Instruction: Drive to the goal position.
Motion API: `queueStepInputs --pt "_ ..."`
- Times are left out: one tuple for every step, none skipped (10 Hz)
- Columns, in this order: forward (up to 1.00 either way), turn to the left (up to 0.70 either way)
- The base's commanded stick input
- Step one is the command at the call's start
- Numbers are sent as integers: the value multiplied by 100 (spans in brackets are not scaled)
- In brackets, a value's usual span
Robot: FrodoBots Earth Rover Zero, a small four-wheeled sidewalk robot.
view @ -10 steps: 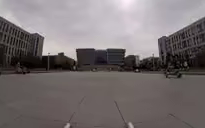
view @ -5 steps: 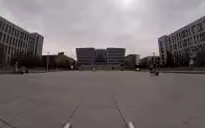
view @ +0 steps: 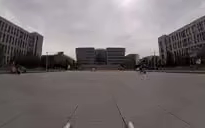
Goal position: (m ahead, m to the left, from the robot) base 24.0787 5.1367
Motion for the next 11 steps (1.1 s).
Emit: queueStepInputs --pt "70 0" --pt "70 0" --pt "70 0" --pt "70 0" --pt "70 0" --pt "70 0" --pt "70 0" --pt "70 0" --pt "70 0" --pt "70 0" --pt "70 0"
